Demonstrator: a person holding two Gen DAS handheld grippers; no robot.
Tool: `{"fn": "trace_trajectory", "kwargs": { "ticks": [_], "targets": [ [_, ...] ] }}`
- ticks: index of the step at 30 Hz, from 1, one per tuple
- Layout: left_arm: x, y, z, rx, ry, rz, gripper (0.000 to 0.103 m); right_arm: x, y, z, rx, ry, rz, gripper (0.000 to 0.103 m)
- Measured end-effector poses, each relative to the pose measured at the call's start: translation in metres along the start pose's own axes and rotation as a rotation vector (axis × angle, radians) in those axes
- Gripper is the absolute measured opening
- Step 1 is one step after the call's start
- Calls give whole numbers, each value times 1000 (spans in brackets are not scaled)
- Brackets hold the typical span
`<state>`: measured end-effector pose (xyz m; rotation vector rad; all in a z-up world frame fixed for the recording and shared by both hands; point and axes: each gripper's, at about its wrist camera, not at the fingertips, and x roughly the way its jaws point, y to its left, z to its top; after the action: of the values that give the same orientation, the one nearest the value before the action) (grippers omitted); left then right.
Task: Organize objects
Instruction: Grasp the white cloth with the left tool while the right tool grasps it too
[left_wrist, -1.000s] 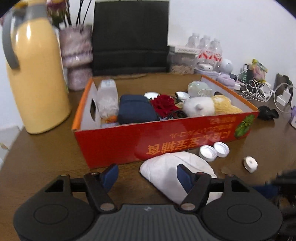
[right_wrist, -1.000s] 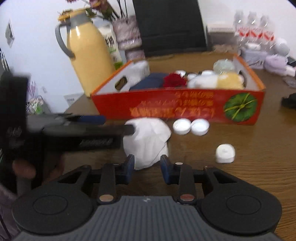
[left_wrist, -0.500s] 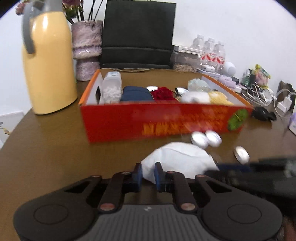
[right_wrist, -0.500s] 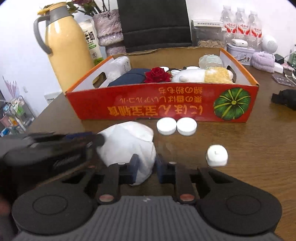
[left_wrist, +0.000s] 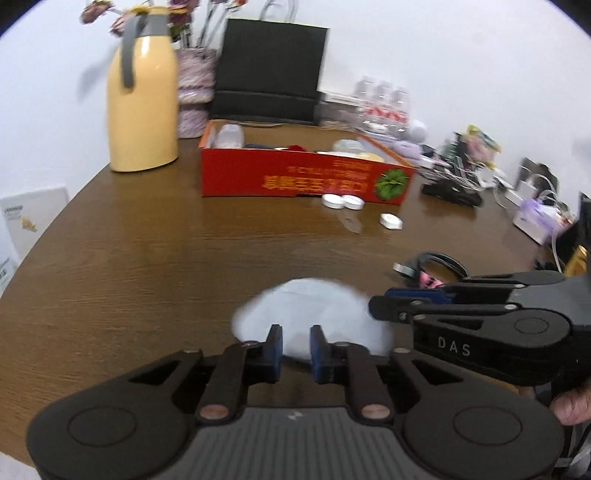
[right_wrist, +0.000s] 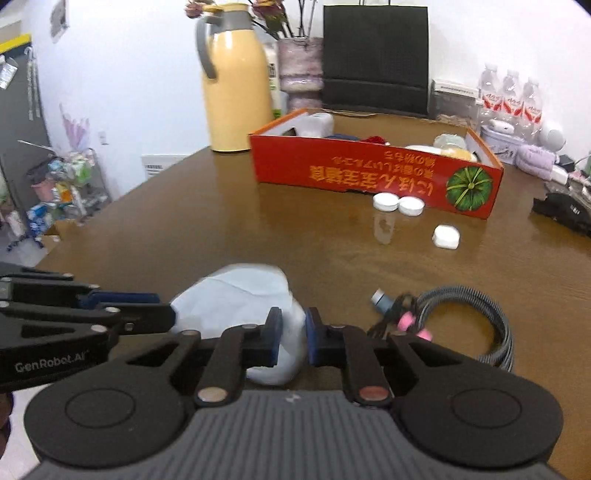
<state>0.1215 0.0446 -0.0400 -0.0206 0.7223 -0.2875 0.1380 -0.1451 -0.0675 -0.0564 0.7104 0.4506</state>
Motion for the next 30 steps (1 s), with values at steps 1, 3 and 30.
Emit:
{"fn": "trace_trajectory", "kwargs": {
  "ticks": [1, 3, 30],
  "targets": [
    [1, -1, -1, 2, 3, 11, 23, -2, 0, -2, 2, 0, -8, 16],
    [4, 0, -1, -12, 6, 42, 27, -4, 1, -5, 7, 2, -42, 22],
    [22, 27, 14, -74, -35, 24, 9, 1, 11, -9, 95, -63, -14, 9]
  ]
}}
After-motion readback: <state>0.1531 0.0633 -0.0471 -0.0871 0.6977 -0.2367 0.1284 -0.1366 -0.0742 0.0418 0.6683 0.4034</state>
